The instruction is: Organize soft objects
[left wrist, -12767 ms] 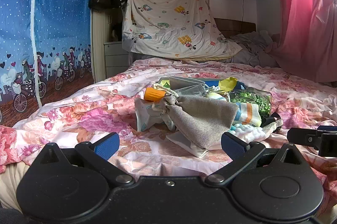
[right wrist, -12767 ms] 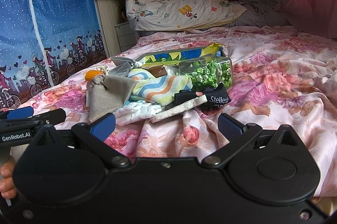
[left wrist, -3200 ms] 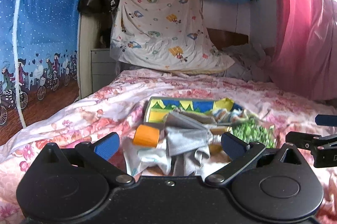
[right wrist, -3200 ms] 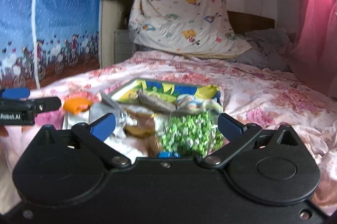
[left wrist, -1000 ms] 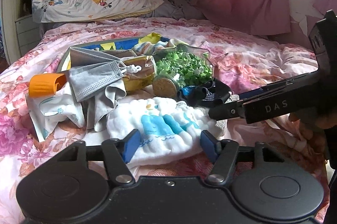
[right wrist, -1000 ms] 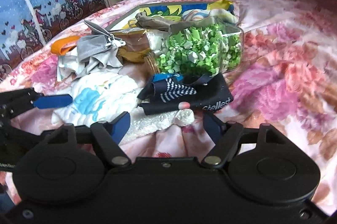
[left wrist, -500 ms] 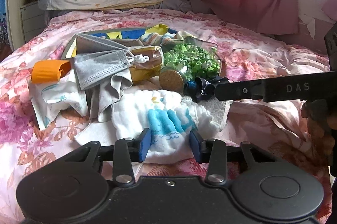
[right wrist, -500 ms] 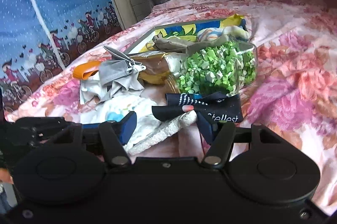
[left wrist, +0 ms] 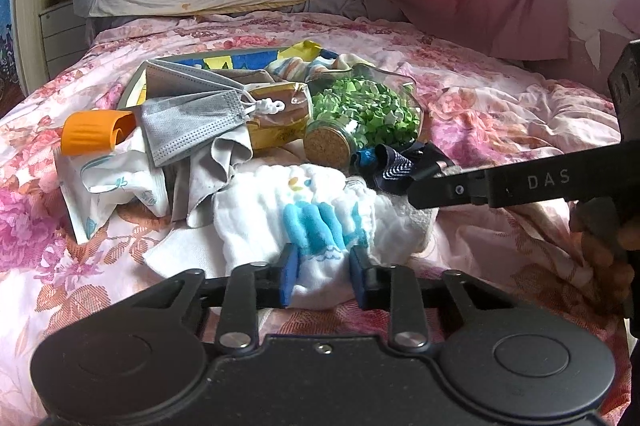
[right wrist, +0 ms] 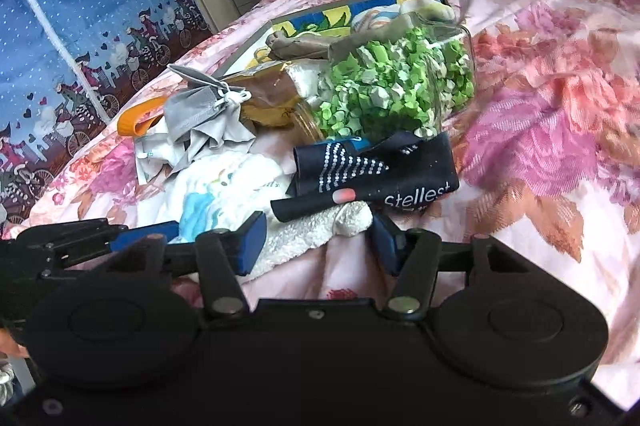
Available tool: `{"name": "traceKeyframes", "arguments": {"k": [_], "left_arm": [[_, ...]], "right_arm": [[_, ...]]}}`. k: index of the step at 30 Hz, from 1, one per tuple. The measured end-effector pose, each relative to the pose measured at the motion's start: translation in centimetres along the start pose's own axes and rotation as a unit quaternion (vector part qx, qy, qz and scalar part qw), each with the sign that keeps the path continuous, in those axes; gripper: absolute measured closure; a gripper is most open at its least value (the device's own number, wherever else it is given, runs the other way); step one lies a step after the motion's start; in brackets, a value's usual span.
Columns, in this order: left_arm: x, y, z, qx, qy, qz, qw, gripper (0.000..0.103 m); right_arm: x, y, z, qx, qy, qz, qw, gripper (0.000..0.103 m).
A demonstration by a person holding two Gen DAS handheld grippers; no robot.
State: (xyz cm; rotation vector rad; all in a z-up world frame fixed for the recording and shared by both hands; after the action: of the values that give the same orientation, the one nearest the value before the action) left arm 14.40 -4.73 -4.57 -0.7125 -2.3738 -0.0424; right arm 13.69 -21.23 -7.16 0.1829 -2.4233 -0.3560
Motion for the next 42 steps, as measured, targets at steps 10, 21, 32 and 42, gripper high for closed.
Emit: {"name": "traceKeyframes", "arguments": {"k": [10, 21, 32, 42], "left_arm": [[-0.2, -0.1, 0.1, -0.004, 0.004, -0.005, 1.0000, 0.086], [0.0, -0.3, 0.1, -0.005, 0.002, -0.012, 0.9999, 0.096], [2.7, 0.2, -1.1, 0.020, -0.075, -0.019, 0.9968, 0.098], [5.4, 1.4, -2.3, 0.063, -0.152, -0.005, 0.9863, 0.098]], "right_arm": [[0.9, 0.8, -0.9, 0.003, -0.045, -0.022, 0.999, 0.069], [-0.5, 1.2, 0.0, -0.023, -0.018, -0.038, 0.999, 0.081], [0.8, 1.3, -0.3, 0.004, -0.036, -0.016, 0.999, 0.091], [3.3, 1.9, -1.9, 0.048, -0.067, -0.019, 0.996, 0.098]]}}
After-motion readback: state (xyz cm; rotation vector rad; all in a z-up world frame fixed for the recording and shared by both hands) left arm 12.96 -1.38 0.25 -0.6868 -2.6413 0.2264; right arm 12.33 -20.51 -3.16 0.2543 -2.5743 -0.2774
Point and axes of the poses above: each gripper's, at about its wrist camera, not at the fingertips, and x roughly against the way its jaws point, y to its left, z to its underside, the point moved 3 cm from there along -x, roughly the way its jaws point, and after that the axes turned 6 degrees about z, right-handed, at the moved point
